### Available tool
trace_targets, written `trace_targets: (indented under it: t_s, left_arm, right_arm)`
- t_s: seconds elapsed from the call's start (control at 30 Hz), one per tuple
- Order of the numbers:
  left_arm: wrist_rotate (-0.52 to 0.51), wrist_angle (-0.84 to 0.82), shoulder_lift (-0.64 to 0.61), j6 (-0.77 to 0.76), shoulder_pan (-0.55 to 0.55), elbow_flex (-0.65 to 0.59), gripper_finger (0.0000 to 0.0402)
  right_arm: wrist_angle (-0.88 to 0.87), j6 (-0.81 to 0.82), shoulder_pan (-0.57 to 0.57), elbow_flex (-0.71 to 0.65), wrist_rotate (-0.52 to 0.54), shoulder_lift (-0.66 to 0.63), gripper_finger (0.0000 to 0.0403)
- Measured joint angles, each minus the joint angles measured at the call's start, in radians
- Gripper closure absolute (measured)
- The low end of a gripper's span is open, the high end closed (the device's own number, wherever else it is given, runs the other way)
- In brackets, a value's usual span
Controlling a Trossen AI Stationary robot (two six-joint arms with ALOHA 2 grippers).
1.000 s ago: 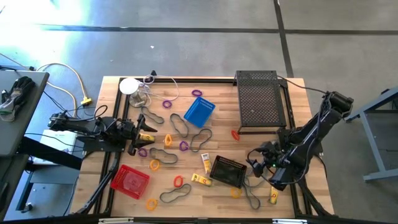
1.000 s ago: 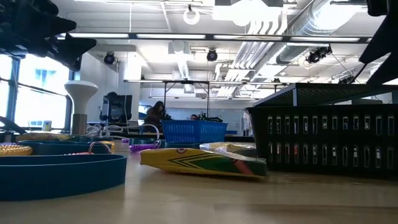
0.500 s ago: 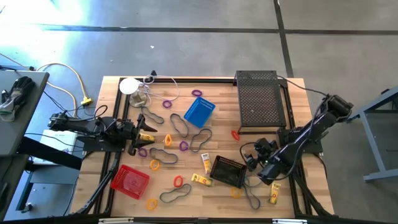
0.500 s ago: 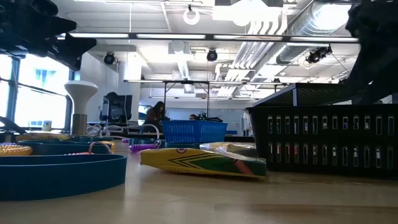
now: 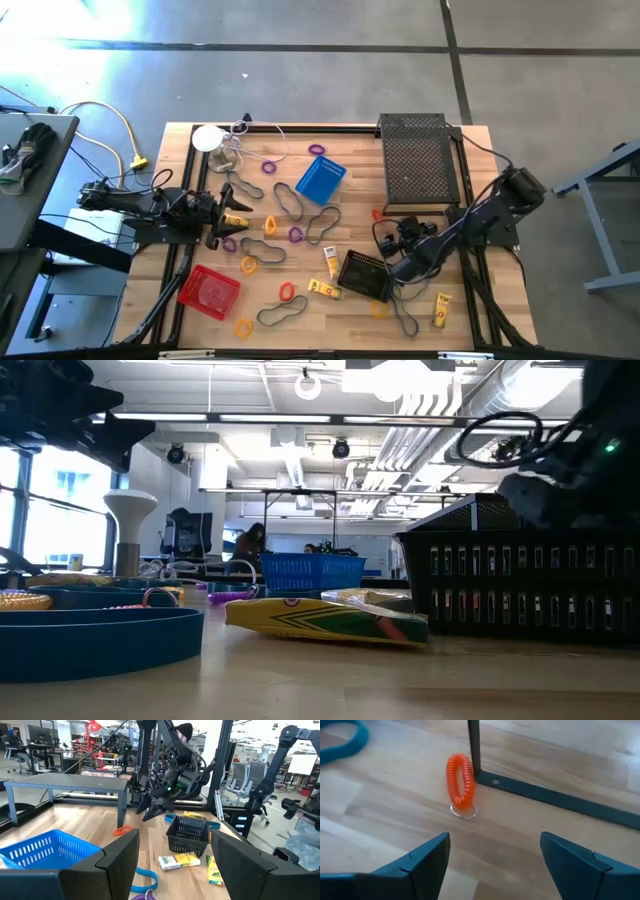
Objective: Pick & Place Office Desk Supplies
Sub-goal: Put the top orange wrist coil keychain into the black bin
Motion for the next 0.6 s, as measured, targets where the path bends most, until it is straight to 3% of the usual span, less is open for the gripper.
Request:
trace_targets:
  t_s: [0.23,0.6]
  left_arm:
    - [-0.010,-0.001,0.000,-0.005,0.000,0.000,0.0163]
    - [-0.010,-0.002,0.000,-0.024,0.000,0.000,0.0163]
  right_arm:
    - [0.160,-0.167,-0.047,0.000,0.045,0.014,0.0105]
    - [0.184,-0.217,-0.118,0.000,0.041,0.014,0.0105]
